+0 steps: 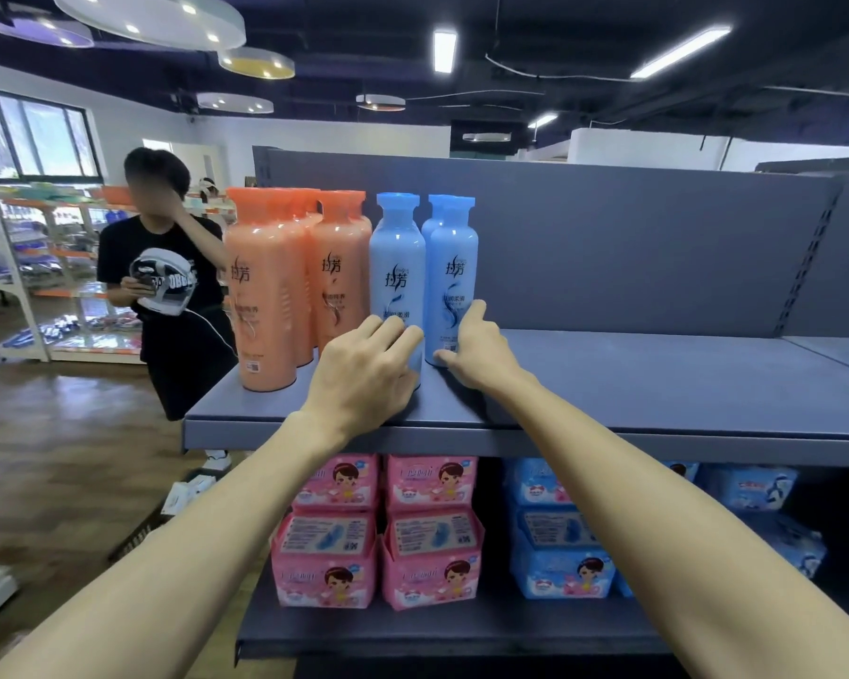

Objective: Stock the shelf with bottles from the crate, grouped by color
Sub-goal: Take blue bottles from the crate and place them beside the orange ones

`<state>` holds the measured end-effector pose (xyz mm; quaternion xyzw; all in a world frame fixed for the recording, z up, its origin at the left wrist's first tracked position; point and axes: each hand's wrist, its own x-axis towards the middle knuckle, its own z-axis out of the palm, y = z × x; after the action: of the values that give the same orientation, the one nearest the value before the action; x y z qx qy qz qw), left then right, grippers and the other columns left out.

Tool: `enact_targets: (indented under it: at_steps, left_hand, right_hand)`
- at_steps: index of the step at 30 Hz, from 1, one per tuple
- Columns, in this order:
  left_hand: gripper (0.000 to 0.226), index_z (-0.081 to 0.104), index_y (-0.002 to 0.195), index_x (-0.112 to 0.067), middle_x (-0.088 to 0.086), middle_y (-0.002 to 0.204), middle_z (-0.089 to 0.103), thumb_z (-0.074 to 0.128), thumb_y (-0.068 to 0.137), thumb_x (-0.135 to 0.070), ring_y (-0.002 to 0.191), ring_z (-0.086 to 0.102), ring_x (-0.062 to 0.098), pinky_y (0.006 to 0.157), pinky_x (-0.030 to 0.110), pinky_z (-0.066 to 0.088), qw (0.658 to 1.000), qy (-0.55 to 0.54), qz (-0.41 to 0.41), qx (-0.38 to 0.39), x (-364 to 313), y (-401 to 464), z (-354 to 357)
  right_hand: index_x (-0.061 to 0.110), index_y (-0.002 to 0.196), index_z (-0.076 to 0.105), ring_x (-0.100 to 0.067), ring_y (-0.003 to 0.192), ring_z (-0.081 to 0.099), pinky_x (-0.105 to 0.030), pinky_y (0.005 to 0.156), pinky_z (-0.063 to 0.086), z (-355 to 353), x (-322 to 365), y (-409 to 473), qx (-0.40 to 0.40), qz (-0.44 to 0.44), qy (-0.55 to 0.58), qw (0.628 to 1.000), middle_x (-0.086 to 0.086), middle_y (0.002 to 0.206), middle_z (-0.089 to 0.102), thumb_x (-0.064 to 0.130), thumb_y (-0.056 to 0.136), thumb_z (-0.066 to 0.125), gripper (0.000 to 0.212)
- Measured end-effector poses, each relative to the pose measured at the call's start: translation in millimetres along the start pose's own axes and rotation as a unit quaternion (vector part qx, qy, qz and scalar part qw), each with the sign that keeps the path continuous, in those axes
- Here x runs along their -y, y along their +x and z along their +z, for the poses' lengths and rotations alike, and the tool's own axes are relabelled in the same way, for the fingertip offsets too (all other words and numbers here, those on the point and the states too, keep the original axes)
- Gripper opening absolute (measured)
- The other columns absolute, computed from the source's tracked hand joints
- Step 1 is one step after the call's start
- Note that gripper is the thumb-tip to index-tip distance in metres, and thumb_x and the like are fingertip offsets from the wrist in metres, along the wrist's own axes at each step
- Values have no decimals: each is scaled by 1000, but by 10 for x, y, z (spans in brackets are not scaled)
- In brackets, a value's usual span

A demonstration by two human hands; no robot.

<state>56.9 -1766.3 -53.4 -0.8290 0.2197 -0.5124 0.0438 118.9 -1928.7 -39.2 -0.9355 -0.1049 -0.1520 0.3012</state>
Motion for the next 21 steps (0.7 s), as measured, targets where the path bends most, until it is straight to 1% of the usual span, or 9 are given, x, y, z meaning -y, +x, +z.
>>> enact_targets:
  at_steps: [3,5,7,13,17,21]
  left_hand:
    - [22,63,88,-10,3,76,54,47,72,-10,68,49,25,49,33,40,1000,-6,-5,7,-5,-11,-8]
    - [23,63,90,-10,3,77,55,47,73,-11,68,49,25,48,33,39,1000,-10,-10,10,-11,-12,-13]
    - [24,63,91,-10,4,78,55,46,74,-11,69,49,25,48,33,39,1000,-11,-12,12,-17,-12,-15]
    - [25,63,91,-9,4,79,55,46,74,-11,69,49,25,48,34,39,1000,-12,-15,18,-22,-7,-17]
    - [25,64,91,-10,4,79,55,47,73,-9,69,49,25,50,34,39,1000,-10,-17,16,-23,-5,-11]
    - [26,65,92,-9,4,78,55,48,72,-9,68,49,26,49,33,37,1000,-9,-17,8,-21,-3,3]
  right_hand:
    - [11,107,27,-39,99,56,-40,72,45,34,-8,79,7,7,0,1000,-17,115,54,23,89,68,46]
    - [12,109,28,-38,99,56,-44,76,50,54,-11,126,10,13,8,1000,-15,115,54,23,88,68,46]
    - [12,109,28,-37,99,56,-46,79,51,78,-9,167,10,18,15,1000,-14,114,54,23,88,68,46]
    - [12,109,27,-34,95,55,-39,72,44,116,-13,264,8,20,16,1000,-11,110,52,22,89,69,47]
    - [11,110,28,-36,98,57,-42,76,48,133,-17,318,6,18,17,1000,-15,114,53,22,89,69,48]
    - [12,107,26,-37,98,57,-41,75,47,167,-15,378,5,22,17,1000,-15,113,55,22,88,70,49]
